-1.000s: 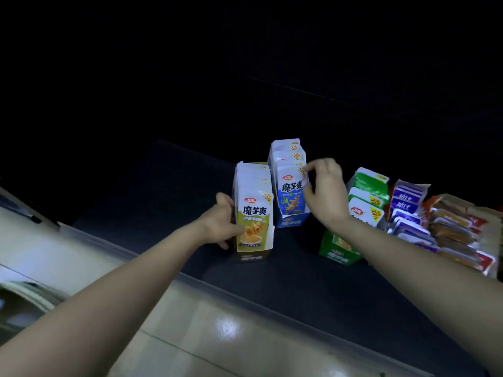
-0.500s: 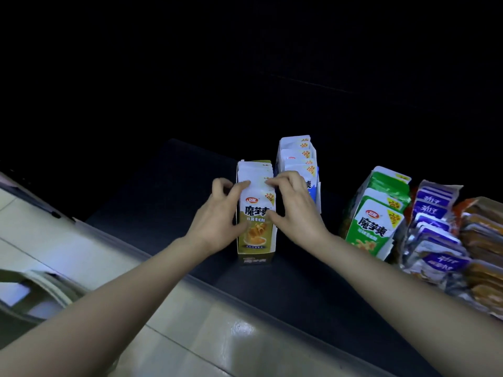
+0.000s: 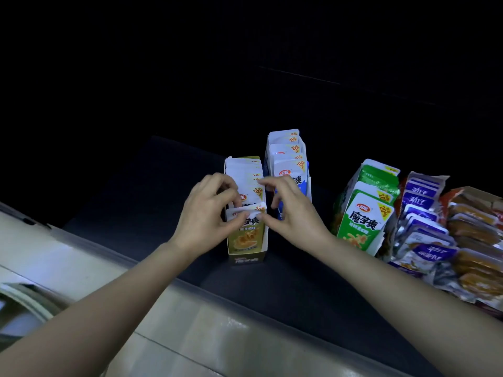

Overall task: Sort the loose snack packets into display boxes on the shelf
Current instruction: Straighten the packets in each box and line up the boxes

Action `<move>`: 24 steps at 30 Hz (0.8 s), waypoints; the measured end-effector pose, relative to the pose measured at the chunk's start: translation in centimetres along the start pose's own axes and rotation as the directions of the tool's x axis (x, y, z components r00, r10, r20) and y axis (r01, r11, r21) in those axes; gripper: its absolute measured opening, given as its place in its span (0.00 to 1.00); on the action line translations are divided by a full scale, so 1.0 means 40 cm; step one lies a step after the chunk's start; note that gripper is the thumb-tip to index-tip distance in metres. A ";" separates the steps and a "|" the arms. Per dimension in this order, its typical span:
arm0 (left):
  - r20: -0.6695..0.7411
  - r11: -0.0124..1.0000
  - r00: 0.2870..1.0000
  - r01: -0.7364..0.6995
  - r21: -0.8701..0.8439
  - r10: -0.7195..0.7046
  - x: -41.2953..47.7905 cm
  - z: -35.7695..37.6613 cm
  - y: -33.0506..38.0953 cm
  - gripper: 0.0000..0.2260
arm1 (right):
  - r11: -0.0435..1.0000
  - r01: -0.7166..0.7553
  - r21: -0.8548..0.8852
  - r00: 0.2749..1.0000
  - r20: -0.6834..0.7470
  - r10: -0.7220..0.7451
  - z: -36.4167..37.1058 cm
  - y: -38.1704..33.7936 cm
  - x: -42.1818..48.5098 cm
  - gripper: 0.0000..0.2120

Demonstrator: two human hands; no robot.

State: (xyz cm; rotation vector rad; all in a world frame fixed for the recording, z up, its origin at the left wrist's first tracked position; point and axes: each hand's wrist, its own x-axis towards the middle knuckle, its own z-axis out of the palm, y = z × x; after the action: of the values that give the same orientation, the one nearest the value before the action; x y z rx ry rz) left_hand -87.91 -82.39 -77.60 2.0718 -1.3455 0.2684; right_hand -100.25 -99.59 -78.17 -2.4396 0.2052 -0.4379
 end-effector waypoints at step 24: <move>0.078 0.995 0.992 0.099 0.008 -0.099 -0.018 0.005 -0.027 0.21 | 0.991 0.104 0.088 0.994 -0.048 -0.100 0.000 0.017 0.008 0.11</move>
State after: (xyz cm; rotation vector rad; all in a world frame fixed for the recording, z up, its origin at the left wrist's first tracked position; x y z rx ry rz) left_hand -87.34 -81.70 -78.54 2.1652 -1.2837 0.1494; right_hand -99.95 -100.21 -78.51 -2.3605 0.0774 -0.5347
